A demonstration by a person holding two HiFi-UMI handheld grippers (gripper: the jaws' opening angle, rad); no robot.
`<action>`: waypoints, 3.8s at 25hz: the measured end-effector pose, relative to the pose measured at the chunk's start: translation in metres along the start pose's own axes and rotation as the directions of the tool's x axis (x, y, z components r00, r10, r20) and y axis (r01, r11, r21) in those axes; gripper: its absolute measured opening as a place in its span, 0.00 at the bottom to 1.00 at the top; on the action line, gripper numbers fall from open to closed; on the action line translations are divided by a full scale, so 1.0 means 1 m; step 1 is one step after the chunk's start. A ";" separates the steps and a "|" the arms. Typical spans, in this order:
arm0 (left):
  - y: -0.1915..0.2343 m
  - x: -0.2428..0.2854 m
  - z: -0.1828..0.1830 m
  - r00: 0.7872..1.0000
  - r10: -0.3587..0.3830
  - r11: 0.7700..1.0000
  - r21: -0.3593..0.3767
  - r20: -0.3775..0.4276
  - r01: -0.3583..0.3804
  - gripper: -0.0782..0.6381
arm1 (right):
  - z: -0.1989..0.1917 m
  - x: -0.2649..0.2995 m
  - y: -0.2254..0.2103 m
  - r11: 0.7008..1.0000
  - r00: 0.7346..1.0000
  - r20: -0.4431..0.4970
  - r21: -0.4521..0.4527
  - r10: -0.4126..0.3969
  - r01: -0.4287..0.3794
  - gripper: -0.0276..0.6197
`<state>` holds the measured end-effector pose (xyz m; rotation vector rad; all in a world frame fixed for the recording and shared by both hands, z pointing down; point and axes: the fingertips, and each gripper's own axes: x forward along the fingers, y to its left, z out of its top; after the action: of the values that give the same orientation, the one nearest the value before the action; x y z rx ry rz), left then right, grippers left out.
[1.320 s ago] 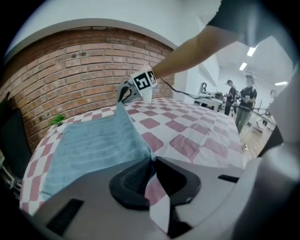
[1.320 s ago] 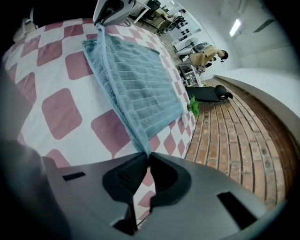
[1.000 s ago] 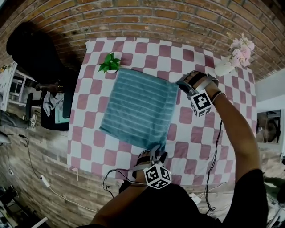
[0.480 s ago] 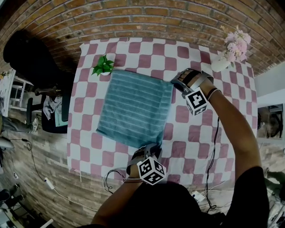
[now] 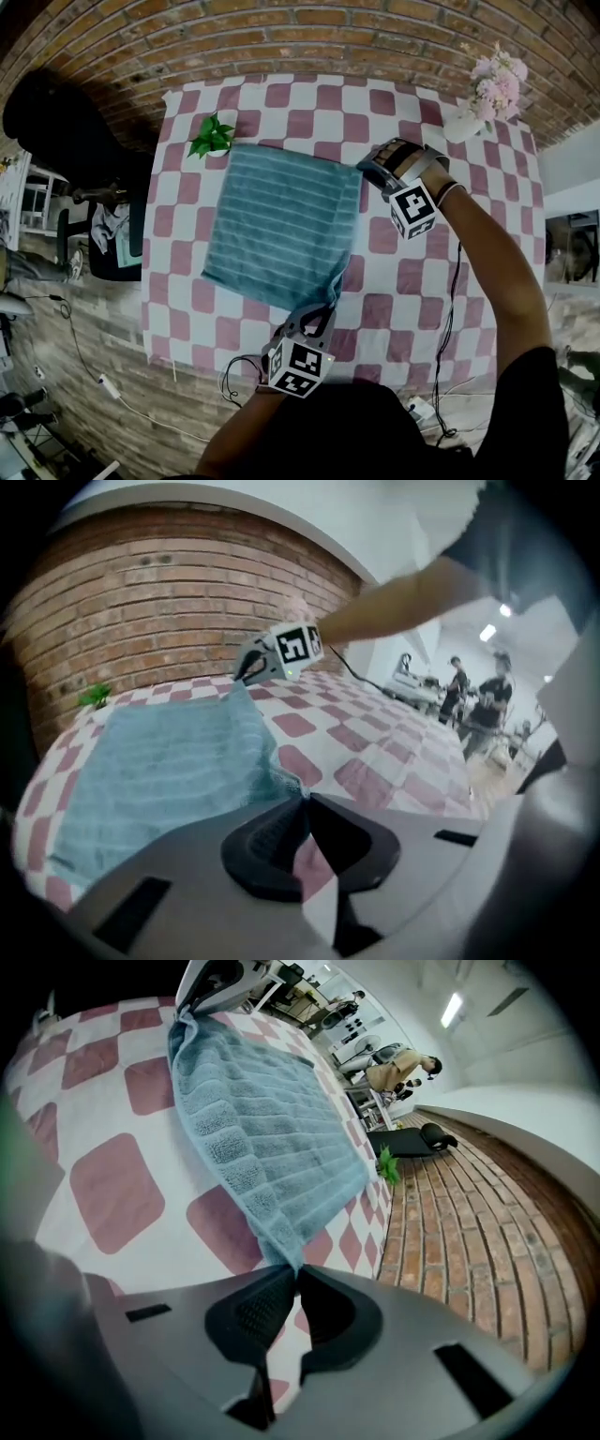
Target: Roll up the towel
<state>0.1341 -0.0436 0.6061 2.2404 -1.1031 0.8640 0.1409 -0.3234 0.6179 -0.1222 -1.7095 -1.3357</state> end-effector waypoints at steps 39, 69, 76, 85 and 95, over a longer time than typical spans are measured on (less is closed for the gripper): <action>0.248 -0.180 -0.091 0.806 0.466 0.696 -0.714 0.365 -0.079 0.49 | 0.165 0.106 -0.188 0.944 0.985 0.158 0.329 -0.073 0.017 0.34; 0.201 -0.100 -0.120 0.952 -0.093 0.380 0.873 -0.292 0.305 0.37 | 0.351 -0.005 0.034 0.526 0.964 0.233 0.808 0.132 -0.267 0.36; 0.200 -0.096 -0.125 0.891 -0.114 0.413 0.795 -0.438 0.444 0.33 | 0.345 0.000 0.036 0.467 0.933 0.318 0.808 0.170 -0.361 0.24; 0.188 -0.103 -0.121 0.891 -0.095 0.436 0.786 -0.444 0.438 0.18 | 0.345 -0.016 0.039 0.341 0.883 0.420 0.816 0.209 -0.468 0.16; 0.142 -0.127 -0.132 0.941 -0.064 0.540 0.782 -0.332 0.312 0.38 | 0.358 -0.048 0.056 -0.251 0.679 0.726 0.681 0.108 -0.688 0.15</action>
<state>-0.0849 0.0295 0.6252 2.7514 -0.2687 1.8105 -0.0126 0.0078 0.6326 -0.1255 -2.2448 0.9127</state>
